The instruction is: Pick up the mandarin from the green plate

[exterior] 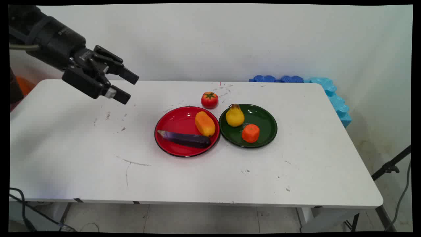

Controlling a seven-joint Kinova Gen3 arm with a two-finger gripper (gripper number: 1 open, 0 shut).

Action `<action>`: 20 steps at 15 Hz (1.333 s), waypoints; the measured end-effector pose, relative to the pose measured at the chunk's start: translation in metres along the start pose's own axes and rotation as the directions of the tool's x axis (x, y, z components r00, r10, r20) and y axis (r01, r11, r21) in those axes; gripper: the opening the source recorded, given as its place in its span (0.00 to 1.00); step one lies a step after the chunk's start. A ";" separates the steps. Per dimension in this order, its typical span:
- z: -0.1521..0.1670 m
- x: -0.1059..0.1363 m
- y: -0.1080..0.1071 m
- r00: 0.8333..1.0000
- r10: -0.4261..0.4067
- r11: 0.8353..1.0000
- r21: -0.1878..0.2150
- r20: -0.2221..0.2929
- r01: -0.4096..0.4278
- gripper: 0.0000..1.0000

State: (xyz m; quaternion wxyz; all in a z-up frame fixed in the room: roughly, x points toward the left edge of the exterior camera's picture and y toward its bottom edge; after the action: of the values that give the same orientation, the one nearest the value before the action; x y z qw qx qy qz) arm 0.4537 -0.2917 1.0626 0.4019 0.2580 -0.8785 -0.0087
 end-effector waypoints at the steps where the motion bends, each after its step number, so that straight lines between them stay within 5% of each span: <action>1: 0.003 0.001 -0.001 1.000 0.003 1.000 0.003 0.000 -0.003 1.00; 6: 0.033 0.024 -0.008 1.000 0.005 0.999 0.038 0.023 -0.005 1.00; 12: 0.108 0.074 -0.026 0.998 -0.016 0.993 0.116 0.062 0.009 1.00; 20: 0.249 0.121 -0.071 0.969 0.084 0.982 0.144 0.232 -0.120 1.00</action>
State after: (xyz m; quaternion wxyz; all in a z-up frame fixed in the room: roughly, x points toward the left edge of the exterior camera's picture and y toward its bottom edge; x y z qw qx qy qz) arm 0.2433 -0.4568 0.9629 0.2781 0.2404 -0.9285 0.0521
